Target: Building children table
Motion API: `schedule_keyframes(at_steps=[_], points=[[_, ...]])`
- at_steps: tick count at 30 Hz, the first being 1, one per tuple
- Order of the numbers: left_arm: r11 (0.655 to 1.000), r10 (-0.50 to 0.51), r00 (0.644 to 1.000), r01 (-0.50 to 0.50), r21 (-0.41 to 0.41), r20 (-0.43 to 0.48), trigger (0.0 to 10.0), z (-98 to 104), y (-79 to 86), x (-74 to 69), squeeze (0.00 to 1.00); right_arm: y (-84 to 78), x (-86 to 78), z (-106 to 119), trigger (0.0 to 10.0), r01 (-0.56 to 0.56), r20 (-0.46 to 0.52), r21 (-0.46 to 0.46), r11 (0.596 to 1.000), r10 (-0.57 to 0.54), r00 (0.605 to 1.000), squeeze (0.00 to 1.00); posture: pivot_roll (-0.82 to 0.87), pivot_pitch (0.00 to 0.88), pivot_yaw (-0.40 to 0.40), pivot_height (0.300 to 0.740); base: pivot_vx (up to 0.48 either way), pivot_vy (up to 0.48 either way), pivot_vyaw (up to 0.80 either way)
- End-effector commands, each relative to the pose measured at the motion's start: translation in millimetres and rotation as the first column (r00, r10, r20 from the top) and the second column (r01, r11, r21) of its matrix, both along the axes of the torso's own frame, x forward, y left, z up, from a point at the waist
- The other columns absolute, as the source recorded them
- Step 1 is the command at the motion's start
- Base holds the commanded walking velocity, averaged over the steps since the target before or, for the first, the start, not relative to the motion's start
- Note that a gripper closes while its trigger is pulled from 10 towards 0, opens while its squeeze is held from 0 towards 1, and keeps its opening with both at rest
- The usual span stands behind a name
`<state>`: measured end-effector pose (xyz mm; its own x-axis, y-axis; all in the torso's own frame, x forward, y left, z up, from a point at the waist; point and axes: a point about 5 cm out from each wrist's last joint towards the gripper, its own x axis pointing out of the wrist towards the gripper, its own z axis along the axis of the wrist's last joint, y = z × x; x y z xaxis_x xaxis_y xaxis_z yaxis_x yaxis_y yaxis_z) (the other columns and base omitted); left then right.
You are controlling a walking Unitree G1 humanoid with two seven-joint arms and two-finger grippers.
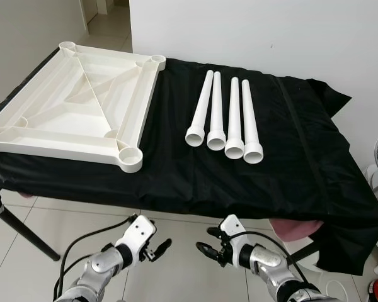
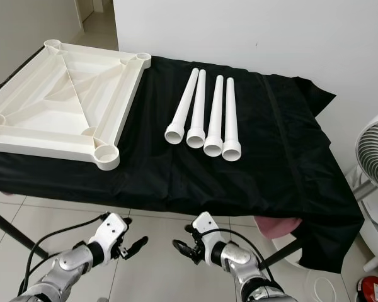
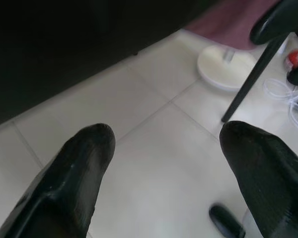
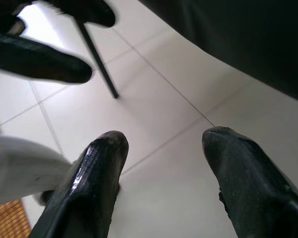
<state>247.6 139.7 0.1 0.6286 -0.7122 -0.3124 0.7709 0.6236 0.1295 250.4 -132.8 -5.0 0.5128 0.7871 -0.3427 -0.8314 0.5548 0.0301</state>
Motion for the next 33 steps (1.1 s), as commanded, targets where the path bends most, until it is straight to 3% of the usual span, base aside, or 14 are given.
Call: schedule_keyframes(at_steps=[1, 5, 6, 9, 11, 16, 19, 21, 22, 26, 28, 33], points=[[0.999, -0.045, 0.999, 0.044, -0.011, -0.014, 10.0, -0.2, -0.4, -4.0, 0.0, -4.9, -4.4, -1.0, 10.0, -0.029, -0.005, 0.002, 1.0, 0.029, 1.0, 0.0, 0.06, 0.035, -0.065, 0.74, 0.0, 0.0, 0.0], [0.997, -0.076, 0.997, 0.076, -0.015, -0.011, 10.0, 1.7, -0.1, -6.0, 0.0, -5.9, -5.6, 0.1, 10.0, -0.061, 0.003, -0.003, 0.998, 0.061, 0.998, 0.0, 0.06, 0.037, -0.068, 0.74, 0.0, 0.0, 0.0], [0.986, -0.164, 0.986, 0.163, -0.013, -0.03, 10.0, 5.7, 4.3, -15.0, 0.0, -10.7, -11.5, 1.1, 10.0, -0.161, -0.013, -0.007, 0.987, 0.161, 0.987, 0.0, 0.06, 0.038, -0.066, 0.74, 0.0, 0.0, 0.0], [0.986, -0.164, 0.986, 0.163, -0.013, -0.03, 10.0, 5.7, 4.3, -15.0, 0.0, -10.7, -11.5, 1.1, 10.0, -0.161, -0.013, -0.007, 0.987, 0.161, 0.987, 0.0, 0.06, 0.038, -0.066, 0.74, 0.0, 0.0, 0.0], [0.974, -0.225, 0.974, 0.225, -0.021, -0.021, 10.0, 17.7, 9.1, -20.4, 0.0, -16.3, -12.4, 7.8, 10.0, -0.241, -0.009, 0.004, 0.97, 0.241, 0.97, 0.0, 0.06, 0.038, -0.064, 0.74, 0.0, 0.0, 0.0], [0.969, -0.245, 0.97, 0.244, -0.047, -0.011, 10.0, 32.7, 14.0, -18.8, 0.0, -22.1, -5.4, 21.1, 10.0, -0.272, 0.019, 0.033, 0.962, 0.272, 0.962, 0.0, 0.07, 0.04, -0.064, 0.74, 0.0, 0.0, 0.0], [0.969, -0.232, 0.97, 0.237, -0.068, 0.065, 10.0, 62.8, 26.6, -2.8, 0.0, -31.9, 19.4, 52.2, 10.0, -0.245, 0.13, 0.067, 0.967, 0.235, 0.963, 0.0, 0.07, 0.04, -0.061, 0.74, 0.0, 0.0, 0.0], [0.969, -0.232, 0.97, 0.237, -0.068, 0.065, 10.0, 62.8, 26.6, -2.8, 0.0, -31.9, 19.4, 52.2, 10.0, -0.245, 0.13, 0.067, 0.967, 0.235, 0.963, 0.0, 0.07, 0.04, -0.061, 0.74, 0.0, 0.0, 0.0], [0.969, -0.224, 0.967, 0.235, -0.079, 0.123, 10.0, 85.7, 32.0, 7.1, 0.0, -38.5, 31.8, 71.4, 10.0, -0.245, 0.193, 0.083, 0.966, 0.226, 0.955, 0.0, 0.07, 0.037, -0.067, 0.74, 0.0, 0.0, 0.0], [0.967, -0.218, 0.964, 0.234, -0.1, 0.153, 10.0, 102.2, 34.5, 13.6, 0.0, -43.5, 40.6, 86.6, 10.0, -0.234, 0.245, 0.101, 0.967, 0.204, 0.948, 0.0, 0.07, 0.036, -0.065, 0.74, 0.0, 0.0, 0.0], [0.969, -0.186, 0.962, 0.213, -0.125, 0.201, 10.0, 120.3, 37.8, 22.8, 0.0, -47.5, 52.2, 106.0, 10.0, -0.211, 0.283, 0.158, 0.965, 0.161, 0.946, 0.0, 0.08, 0.032, -0.068, 0.74, 0.0, 0.0, 0.0], [0.969, -0.135, 0.966, 0.175, -0.173, 0.221, 10.0, 139.2, 39.8, 30.0, 0.0, -47.8, 59.8, 125.2, 10.0, -0.196, 0.319, 0.233, 0.953, 0.115, 0.941, 0.0, 0.08, 0.032, -0.069, 0.74, 0.0, 0.0, 0.0]])
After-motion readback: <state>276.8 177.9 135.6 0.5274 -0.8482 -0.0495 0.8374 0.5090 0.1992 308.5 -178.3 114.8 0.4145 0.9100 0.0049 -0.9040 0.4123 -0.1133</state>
